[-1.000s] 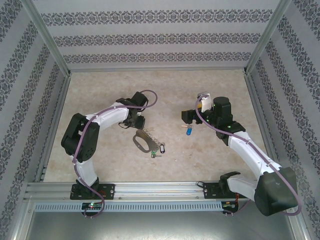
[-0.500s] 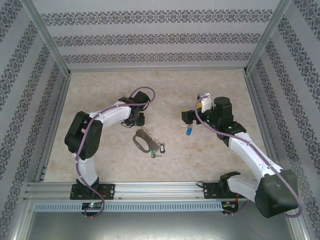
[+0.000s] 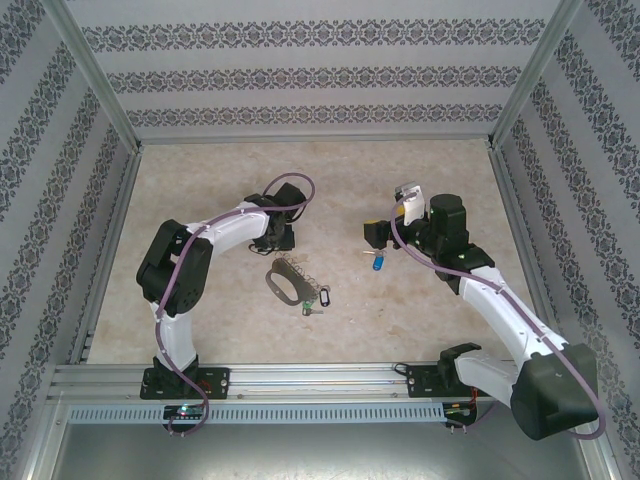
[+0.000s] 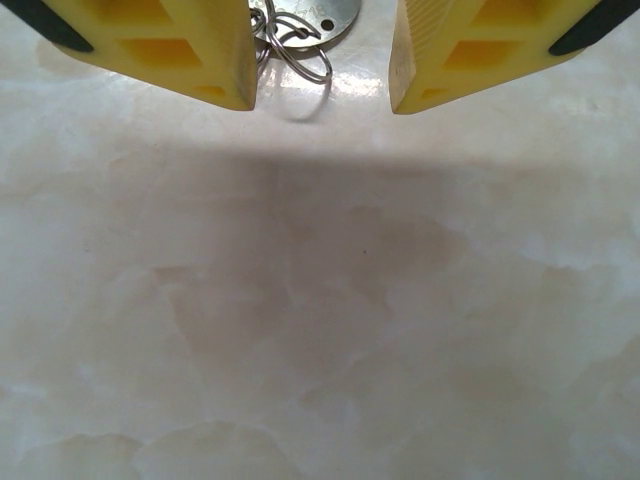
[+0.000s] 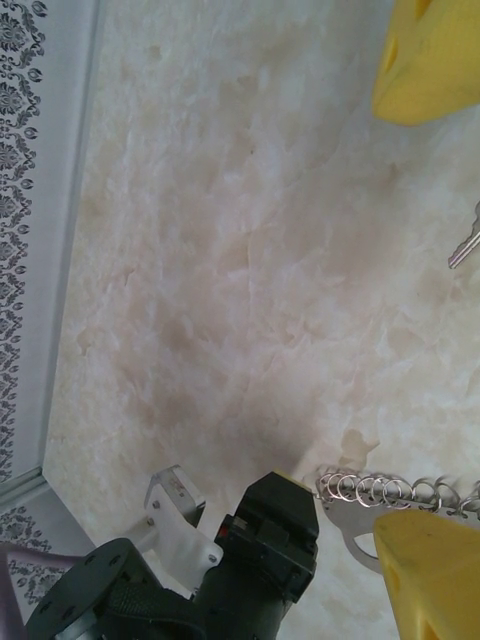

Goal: Put the keys on the keyring

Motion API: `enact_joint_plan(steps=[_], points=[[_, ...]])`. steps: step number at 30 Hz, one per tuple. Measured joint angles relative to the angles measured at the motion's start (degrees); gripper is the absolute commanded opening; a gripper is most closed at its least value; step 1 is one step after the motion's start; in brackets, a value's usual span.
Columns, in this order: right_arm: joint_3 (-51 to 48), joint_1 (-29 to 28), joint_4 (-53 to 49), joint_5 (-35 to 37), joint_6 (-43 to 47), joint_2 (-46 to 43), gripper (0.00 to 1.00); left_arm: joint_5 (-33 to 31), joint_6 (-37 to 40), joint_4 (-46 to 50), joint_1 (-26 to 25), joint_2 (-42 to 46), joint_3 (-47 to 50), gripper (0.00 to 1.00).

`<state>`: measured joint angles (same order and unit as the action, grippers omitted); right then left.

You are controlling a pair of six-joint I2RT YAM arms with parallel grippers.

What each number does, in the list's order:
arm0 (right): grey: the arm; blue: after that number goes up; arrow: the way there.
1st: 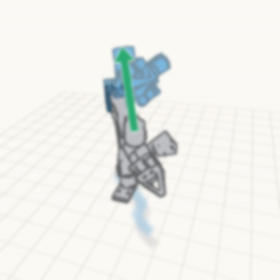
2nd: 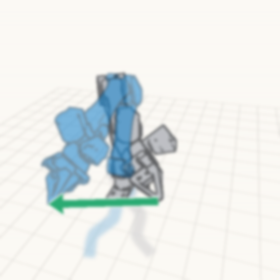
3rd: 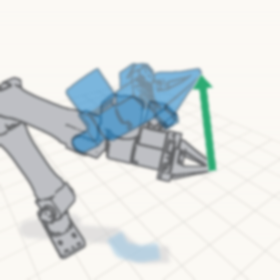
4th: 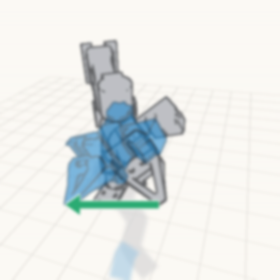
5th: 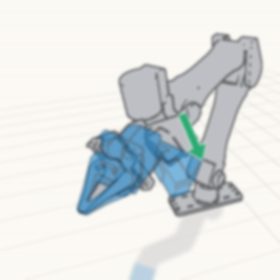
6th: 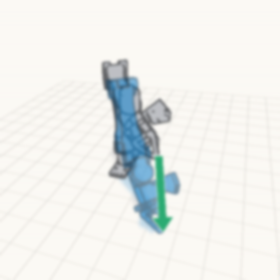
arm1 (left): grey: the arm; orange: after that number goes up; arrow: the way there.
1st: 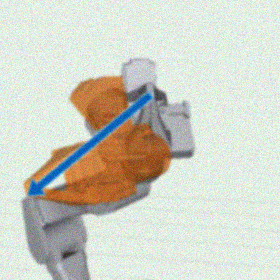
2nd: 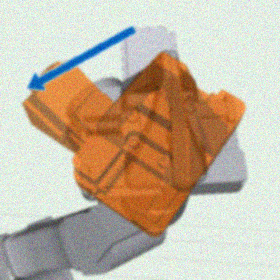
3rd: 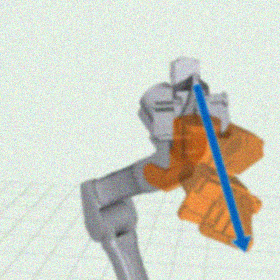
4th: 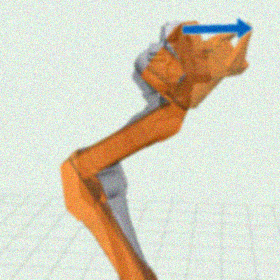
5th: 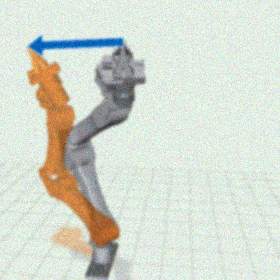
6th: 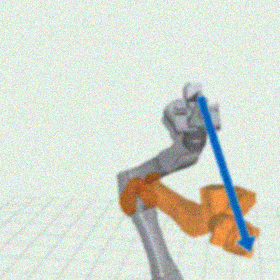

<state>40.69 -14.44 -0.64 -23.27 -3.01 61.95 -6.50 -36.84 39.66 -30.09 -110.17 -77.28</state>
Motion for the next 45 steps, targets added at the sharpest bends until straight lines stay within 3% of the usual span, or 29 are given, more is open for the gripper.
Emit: enact_joint_plan(steps=[33,45], points=[[-0.81,1.2,0.85,-1.29,-0.04,-2.19,0.98,-0.33,-2.27,0.5,-1.81,-1.88,1.66,0.25],[-0.85,1.6,0.85,-1.36,-0.04,-2.78,0.98,-2.03,-2.49,1.18,-2.56,-1.86,2.43,0.13]])
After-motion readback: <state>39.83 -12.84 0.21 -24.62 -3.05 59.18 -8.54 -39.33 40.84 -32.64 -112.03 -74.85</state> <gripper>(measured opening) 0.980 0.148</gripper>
